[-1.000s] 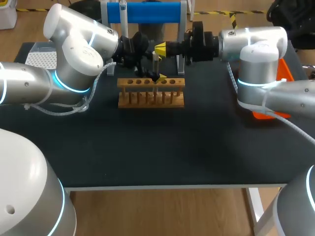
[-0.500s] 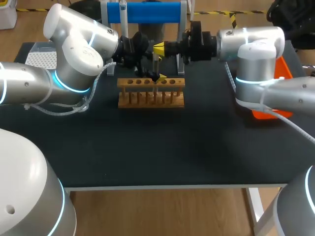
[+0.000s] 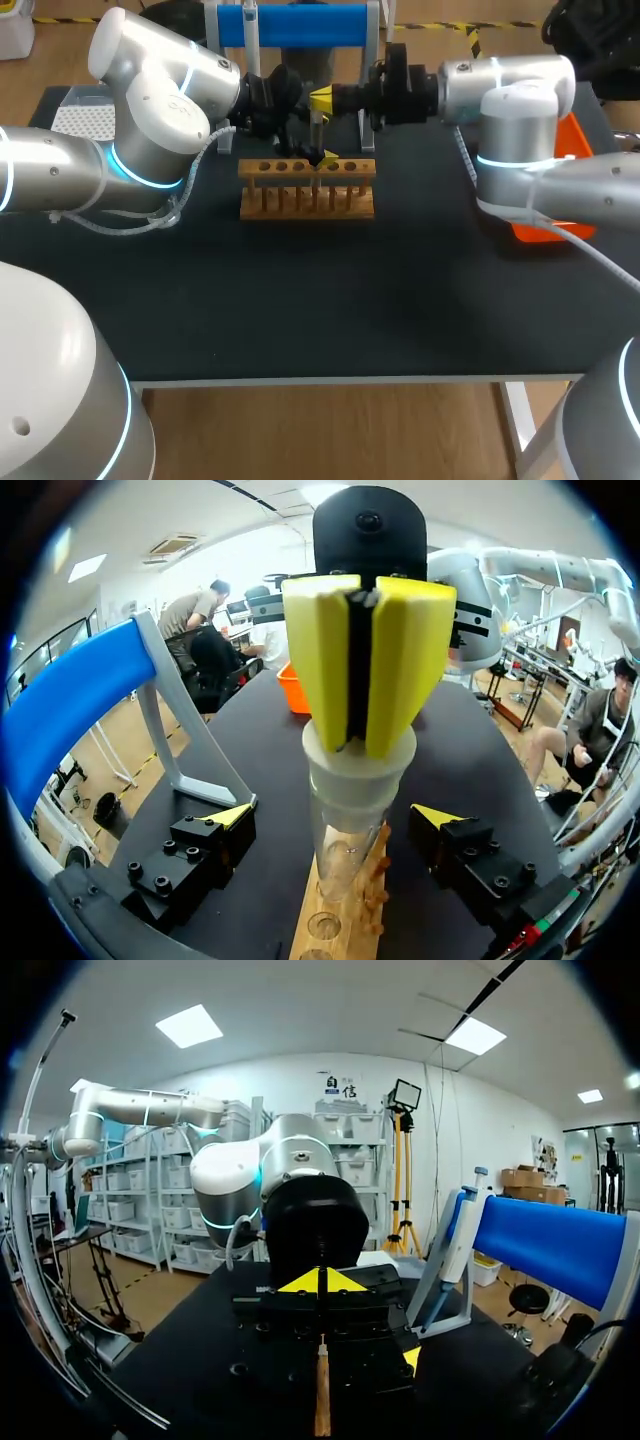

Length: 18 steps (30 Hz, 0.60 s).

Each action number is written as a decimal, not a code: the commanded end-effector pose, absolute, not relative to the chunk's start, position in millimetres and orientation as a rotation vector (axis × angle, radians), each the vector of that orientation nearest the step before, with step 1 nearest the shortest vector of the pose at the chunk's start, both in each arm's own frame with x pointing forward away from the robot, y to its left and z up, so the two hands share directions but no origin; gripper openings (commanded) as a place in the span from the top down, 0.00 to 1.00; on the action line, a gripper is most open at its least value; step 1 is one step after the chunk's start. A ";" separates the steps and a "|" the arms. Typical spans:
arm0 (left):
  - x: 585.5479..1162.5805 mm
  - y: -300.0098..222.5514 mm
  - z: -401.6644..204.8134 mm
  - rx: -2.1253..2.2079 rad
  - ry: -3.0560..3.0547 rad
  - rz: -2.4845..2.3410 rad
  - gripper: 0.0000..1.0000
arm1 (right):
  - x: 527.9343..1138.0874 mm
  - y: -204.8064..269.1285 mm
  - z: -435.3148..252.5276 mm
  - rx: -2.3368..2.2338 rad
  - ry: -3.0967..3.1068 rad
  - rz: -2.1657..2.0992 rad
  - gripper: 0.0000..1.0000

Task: Invert the test tube, pick up the pipette, mount the tip to pipette, aspirate from beaker and dispense into the tube, eject the tip, return the pipette, and cap with the stopper.

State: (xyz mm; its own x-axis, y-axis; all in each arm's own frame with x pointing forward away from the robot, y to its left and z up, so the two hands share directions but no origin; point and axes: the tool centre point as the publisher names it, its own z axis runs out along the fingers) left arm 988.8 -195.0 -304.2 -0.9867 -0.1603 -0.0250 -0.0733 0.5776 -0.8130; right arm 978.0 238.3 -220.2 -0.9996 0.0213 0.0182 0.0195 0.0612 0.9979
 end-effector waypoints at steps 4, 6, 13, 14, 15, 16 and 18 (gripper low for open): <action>989.6 -195.4 -303.9 -0.200 2.708 -1.385 0.00 | 981.8 239.2 -224.9 0.043 2.290 2.164 1.00; 989.6 -195.4 -303.9 -0.200 2.708 -1.385 0.00 | 981.9 239.5 -227.0 0.046 2.291 2.167 1.00; 989.6 -195.4 -303.9 -0.200 2.708 -1.385 0.00 | 981.6 239.7 -234.5 0.056 2.291 2.175 1.00; 989.6 -195.4 -303.9 -0.200 2.708 -1.385 0.00 | 981.5 239.5 -235.4 0.057 2.290 2.177 1.00; 989.6 -195.4 -303.9 -0.200 2.708 -1.385 0.00 | 981.1 239.4 -236.8 0.056 2.291 2.178 1.00; 989.6 -195.4 -303.9 -0.200 2.708 -1.385 0.00 | 981.0 239.5 -238.2 0.057 2.292 2.177 1.00; 989.6 -195.4 -303.9 -0.200 2.708 -1.385 0.00 | 980.6 239.7 -240.7 0.060 2.297 2.176 1.00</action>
State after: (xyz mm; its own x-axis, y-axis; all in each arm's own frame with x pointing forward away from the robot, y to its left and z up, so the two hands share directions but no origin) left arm 988.8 -195.0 -304.2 -0.9867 -0.1603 -0.0250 -0.0733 0.5776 -0.8130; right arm 979.1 240.2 -227.9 -0.9990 0.0180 0.0408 0.0417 0.0540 0.9977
